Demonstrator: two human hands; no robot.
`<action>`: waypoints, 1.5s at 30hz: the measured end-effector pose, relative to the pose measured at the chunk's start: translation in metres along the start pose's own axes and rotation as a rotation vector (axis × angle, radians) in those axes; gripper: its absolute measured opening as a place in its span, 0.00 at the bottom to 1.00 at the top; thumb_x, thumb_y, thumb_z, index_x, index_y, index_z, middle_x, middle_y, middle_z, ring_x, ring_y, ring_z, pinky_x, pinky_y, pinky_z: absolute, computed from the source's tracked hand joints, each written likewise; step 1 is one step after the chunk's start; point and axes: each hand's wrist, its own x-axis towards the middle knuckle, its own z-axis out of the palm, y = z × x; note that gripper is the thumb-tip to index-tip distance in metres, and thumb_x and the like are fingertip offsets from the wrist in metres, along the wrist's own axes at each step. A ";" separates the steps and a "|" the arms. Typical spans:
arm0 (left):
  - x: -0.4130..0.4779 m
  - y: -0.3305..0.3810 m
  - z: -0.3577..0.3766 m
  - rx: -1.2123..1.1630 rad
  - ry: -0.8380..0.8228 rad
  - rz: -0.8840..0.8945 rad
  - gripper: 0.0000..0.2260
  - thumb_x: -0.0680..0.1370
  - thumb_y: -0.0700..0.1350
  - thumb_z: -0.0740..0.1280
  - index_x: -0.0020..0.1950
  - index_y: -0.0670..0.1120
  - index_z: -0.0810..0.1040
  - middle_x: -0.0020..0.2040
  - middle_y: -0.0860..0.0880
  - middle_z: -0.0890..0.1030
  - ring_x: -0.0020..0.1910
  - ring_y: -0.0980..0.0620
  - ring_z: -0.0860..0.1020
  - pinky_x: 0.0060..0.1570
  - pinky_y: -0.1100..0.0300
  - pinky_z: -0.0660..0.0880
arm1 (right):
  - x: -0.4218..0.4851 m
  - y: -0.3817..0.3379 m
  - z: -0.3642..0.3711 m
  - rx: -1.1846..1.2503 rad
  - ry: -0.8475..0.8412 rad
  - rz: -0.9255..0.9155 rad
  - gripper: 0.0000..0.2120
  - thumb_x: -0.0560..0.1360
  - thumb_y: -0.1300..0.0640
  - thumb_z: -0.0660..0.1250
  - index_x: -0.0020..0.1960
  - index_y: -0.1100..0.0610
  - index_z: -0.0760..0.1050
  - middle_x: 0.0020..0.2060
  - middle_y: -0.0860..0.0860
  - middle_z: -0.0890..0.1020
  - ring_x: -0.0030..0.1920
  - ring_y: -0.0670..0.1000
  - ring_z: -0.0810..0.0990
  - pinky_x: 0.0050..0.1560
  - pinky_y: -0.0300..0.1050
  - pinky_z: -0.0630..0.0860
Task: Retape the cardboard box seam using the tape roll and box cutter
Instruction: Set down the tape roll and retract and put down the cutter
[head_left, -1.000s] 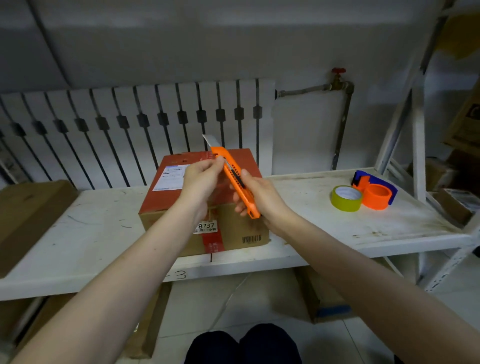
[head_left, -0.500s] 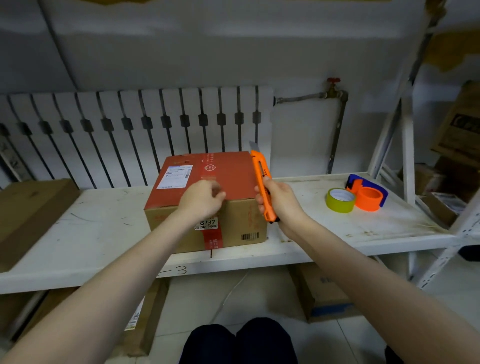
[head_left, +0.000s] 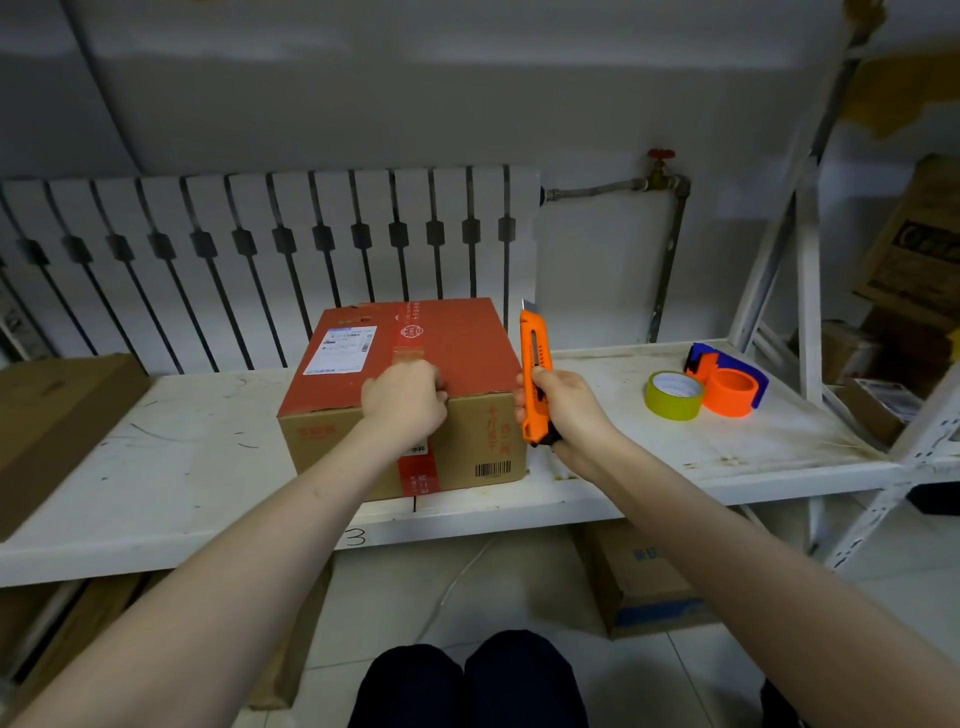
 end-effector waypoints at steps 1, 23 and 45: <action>0.000 0.000 0.001 0.002 0.012 -0.006 0.10 0.77 0.48 0.62 0.55 0.50 0.80 0.53 0.47 0.82 0.55 0.44 0.78 0.55 0.49 0.73 | 0.000 0.002 -0.001 -0.012 0.003 0.005 0.10 0.82 0.57 0.53 0.51 0.60 0.71 0.33 0.52 0.75 0.29 0.47 0.75 0.31 0.39 0.74; 0.035 0.053 0.012 -0.072 -0.026 0.177 0.18 0.74 0.56 0.65 0.60 0.48 0.76 0.57 0.45 0.75 0.60 0.43 0.73 0.57 0.46 0.74 | 0.077 0.044 -0.089 -0.187 0.176 0.102 0.03 0.79 0.62 0.56 0.46 0.59 0.67 0.34 0.53 0.71 0.33 0.50 0.72 0.41 0.44 0.73; 0.076 0.050 0.035 -0.128 -0.076 0.268 0.20 0.71 0.59 0.67 0.59 0.51 0.77 0.56 0.49 0.75 0.58 0.48 0.73 0.57 0.50 0.74 | 0.187 0.096 -0.160 -1.295 0.691 0.138 0.11 0.77 0.57 0.59 0.56 0.63 0.69 0.48 0.61 0.80 0.49 0.63 0.79 0.41 0.50 0.72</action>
